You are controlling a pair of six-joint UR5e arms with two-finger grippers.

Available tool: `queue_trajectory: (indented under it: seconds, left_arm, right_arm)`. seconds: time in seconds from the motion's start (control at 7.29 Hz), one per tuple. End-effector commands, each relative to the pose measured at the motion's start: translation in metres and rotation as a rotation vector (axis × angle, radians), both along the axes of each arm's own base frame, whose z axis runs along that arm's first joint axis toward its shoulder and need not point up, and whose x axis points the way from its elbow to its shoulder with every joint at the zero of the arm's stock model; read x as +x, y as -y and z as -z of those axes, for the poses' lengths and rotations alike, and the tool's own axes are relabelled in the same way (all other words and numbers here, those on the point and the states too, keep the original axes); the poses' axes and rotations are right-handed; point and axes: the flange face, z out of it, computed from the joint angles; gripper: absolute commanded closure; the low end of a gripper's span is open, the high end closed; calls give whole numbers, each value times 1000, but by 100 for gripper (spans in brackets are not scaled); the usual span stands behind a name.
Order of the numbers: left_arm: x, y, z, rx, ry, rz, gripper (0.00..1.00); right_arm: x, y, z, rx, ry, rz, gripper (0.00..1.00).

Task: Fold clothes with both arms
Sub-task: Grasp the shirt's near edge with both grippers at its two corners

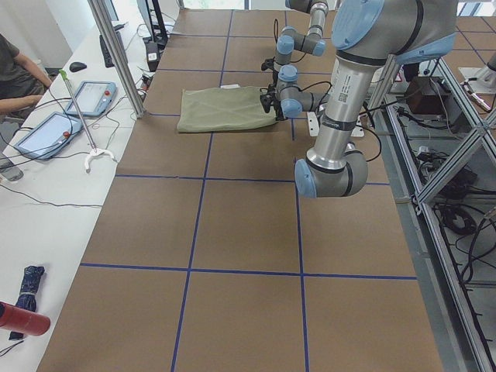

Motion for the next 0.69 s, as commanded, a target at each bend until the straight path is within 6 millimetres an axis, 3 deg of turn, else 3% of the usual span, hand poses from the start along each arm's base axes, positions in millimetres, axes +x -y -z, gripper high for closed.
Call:
queue_trajectory:
  seconds: [0.0,0.41,0.55]
  left_arm:
    - [1,-1,1,1,-1,-2,100]
    - [1,-2,0,0,0,-3,100]
    - [1,-2,0,0,0,-3,100]
  right_arm:
    - [1,0,-2,-2,-4,-1,0]
    - [1,-1,-3,-5,-5,3,1]
    - [1,-1,-2,-7,-1,5,10]
